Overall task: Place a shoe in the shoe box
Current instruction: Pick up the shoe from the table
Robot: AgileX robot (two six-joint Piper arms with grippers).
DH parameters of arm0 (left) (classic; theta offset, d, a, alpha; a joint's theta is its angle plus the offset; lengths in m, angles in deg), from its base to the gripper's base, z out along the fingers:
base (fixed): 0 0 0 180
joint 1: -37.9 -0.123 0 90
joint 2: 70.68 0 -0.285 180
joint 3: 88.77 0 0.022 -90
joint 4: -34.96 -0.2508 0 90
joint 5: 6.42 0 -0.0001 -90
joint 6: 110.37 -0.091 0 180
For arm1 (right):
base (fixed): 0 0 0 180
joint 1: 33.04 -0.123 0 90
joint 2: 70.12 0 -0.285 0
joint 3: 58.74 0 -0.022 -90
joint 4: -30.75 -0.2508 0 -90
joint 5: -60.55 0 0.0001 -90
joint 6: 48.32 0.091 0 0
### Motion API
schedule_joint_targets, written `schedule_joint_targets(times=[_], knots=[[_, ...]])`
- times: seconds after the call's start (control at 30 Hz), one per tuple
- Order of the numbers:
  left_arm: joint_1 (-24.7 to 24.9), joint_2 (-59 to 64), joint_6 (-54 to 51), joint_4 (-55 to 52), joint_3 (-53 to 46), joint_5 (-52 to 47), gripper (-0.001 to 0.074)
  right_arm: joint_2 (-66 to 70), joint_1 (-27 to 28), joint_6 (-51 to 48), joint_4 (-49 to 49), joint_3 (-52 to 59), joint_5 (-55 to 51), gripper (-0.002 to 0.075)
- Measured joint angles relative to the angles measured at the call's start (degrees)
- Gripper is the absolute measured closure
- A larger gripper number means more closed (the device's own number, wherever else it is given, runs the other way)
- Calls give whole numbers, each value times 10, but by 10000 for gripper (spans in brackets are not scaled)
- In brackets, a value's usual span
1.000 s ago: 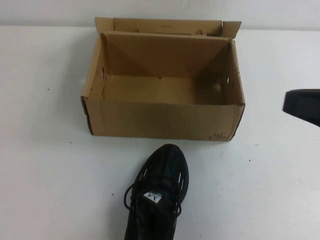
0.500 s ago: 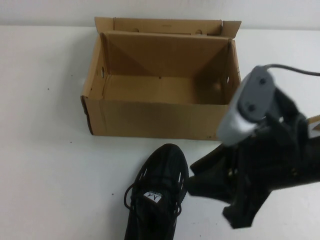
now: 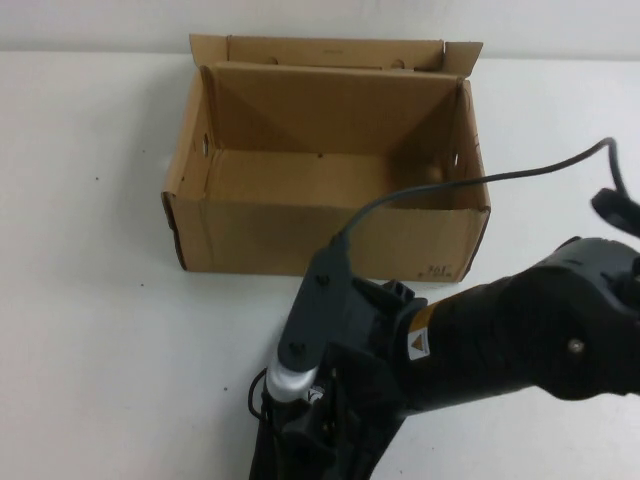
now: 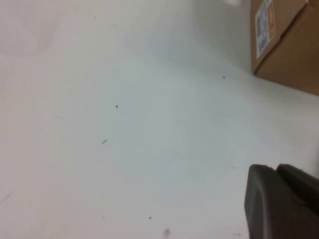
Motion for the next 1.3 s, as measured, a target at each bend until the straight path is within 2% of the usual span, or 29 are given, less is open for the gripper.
schedule_joint_targets(times=[0.17,0.3,0.4,0.47,0.5,0.6,0.8,1.03,1.1,1.3], knots=[[0,0,0,0,0,-15,738,45,0,3,47,0,43,291],[0,0,0,0,0,-17,738,68,0,3,113,0,57,363],[0,0,0,0,0,-19,738,79,0,3,136,0,58,471],[0,0,-3,0,0,-19,738,79,0,3,139,0,57,600],[0,0,-9,0,0,-19,738,79,0,3,137,0,56,640],[0,0,-39,0,0,-20,738,79,-1,3,132,0,55,711],[0,0,-114,59,0,-14,738,55,-1,3,100,-18,28,732],[0,0,-295,264,1,33,726,39,-1,3,23,-116,-44,733],[0,0,-308,294,1,48,680,39,-1,3,16,-144,-67,733],[0,0,-316,315,1,60,454,37,-1,3,25,-216,-123,734]])
